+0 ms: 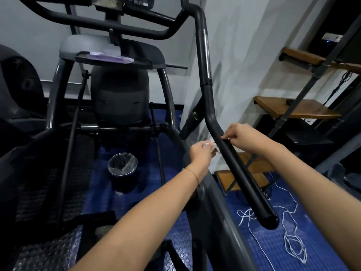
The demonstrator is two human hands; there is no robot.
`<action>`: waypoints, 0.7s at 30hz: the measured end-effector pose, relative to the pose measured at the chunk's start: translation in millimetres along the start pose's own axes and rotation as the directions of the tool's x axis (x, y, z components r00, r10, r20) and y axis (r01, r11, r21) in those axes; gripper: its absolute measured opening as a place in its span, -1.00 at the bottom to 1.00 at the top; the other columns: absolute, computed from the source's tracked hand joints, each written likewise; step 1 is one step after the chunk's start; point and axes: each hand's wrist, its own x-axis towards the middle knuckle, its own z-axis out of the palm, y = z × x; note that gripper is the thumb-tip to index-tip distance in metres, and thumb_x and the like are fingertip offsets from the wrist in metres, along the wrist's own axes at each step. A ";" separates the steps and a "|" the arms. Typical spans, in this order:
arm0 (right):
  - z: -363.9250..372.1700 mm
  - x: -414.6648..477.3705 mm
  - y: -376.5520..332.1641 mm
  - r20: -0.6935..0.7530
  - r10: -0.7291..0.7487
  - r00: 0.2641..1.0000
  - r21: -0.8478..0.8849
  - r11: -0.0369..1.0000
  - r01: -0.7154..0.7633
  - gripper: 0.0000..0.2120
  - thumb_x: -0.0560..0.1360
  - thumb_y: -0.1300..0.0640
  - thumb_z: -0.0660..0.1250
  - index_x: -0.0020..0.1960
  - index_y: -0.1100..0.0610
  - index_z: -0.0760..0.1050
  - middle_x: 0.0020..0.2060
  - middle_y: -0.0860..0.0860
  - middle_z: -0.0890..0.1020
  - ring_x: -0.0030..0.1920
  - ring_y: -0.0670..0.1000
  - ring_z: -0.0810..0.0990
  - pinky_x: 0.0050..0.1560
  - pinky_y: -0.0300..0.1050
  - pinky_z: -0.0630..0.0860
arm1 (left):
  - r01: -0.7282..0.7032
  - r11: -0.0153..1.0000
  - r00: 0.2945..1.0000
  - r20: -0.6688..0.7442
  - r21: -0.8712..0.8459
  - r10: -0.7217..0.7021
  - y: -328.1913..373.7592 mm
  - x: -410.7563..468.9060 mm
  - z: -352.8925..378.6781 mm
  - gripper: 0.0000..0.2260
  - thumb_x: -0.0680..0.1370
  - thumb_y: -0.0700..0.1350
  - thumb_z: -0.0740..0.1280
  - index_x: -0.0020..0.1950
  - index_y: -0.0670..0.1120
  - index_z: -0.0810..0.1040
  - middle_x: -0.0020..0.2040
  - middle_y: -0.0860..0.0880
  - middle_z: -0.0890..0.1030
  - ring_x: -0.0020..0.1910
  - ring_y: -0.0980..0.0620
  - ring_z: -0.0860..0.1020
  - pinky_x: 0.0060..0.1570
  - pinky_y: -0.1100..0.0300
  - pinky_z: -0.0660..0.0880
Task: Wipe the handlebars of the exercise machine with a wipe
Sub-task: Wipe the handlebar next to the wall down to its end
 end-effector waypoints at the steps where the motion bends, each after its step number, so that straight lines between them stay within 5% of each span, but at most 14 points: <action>1: -0.5 -0.3 -1.5 0.007 0.001 1.000 -0.013 1.000 -0.001 -0.63 0.47 0.38 0.16 0.14 0.13 0.60 0.14 0.04 0.57 0.10 0.06 0.53 0.15 -0.12 0.43 | 0.022 0.999 0.999 0.031 0.025 -0.023 -2.5 -4.8 0.5 -0.92 0.55 -0.32 0.28 -0.04 -0.24 0.57 -0.16 -0.11 0.56 -0.28 0.07 0.53 -0.37 0.37 0.53; 4: 0.2 -2.4 -2.6 0.018 -0.009 1.000 -0.030 1.000 0.009 -0.62 0.48 0.38 0.15 0.16 0.13 0.59 0.14 0.03 0.55 0.09 0.05 0.53 0.12 -0.16 0.43 | 0.081 0.993 0.987 0.134 0.089 -0.093 -13.5 -20.7 -5.4 -0.82 0.56 -0.33 0.26 0.14 -0.36 0.53 -0.02 -0.19 0.55 -0.26 0.08 0.54 -0.38 0.42 0.53; 8: -2.5 -3.5 0.2 0.018 -0.003 1.000 0.018 1.000 0.002 -0.59 0.48 0.41 0.13 0.17 0.12 0.59 0.14 0.01 0.55 0.11 0.01 0.52 0.05 -0.30 0.34 | 0.081 0.993 0.990 0.108 0.088 -0.091 -4.5 -19.4 -3.3 -0.92 0.55 -0.36 0.27 -0.09 -0.30 0.55 0.05 -0.24 0.56 -0.25 0.06 0.54 -0.40 0.41 0.54; 11: -0.5 -4.2 2.1 0.026 -0.015 1.000 0.035 0.999 0.014 -0.58 0.49 0.43 0.12 0.18 0.13 0.58 0.14 0.02 0.55 0.12 0.01 0.52 0.05 -0.33 0.32 | 0.127 0.988 0.987 0.090 0.093 -0.135 -2.1 -22.4 -3.0 -0.89 0.54 -0.36 0.29 -0.18 -0.24 0.52 -0.09 -0.20 0.56 -0.29 0.05 0.54 -0.42 0.39 0.54; 14: 5.1 -6.7 7.7 0.002 -0.032 0.999 0.063 0.997 0.032 -0.58 0.49 0.43 0.13 0.20 0.12 0.57 0.15 0.02 0.54 0.13 0.02 0.51 0.07 -0.30 0.35 | 0.168 0.979 0.969 0.162 0.114 -0.185 -15.9 -39.5 -7.6 -0.96 0.53 -0.35 0.30 -0.11 -0.27 0.52 -0.16 -0.16 0.54 -0.27 0.04 0.55 -0.36 0.36 0.56; 21: 11.1 -13.1 15.0 -0.023 -0.052 0.998 0.150 0.987 0.055 -0.59 0.50 0.40 0.13 0.22 0.12 0.55 0.20 0.01 0.54 0.16 -0.03 0.51 0.12 -0.33 0.33 | 0.132 0.984 0.985 0.091 0.118 -0.143 -0.1 -32.8 -7.3 -0.88 0.52 -0.36 0.30 0.03 -0.31 0.56 -0.03 -0.20 0.58 -0.27 0.05 0.57 -0.38 0.37 0.56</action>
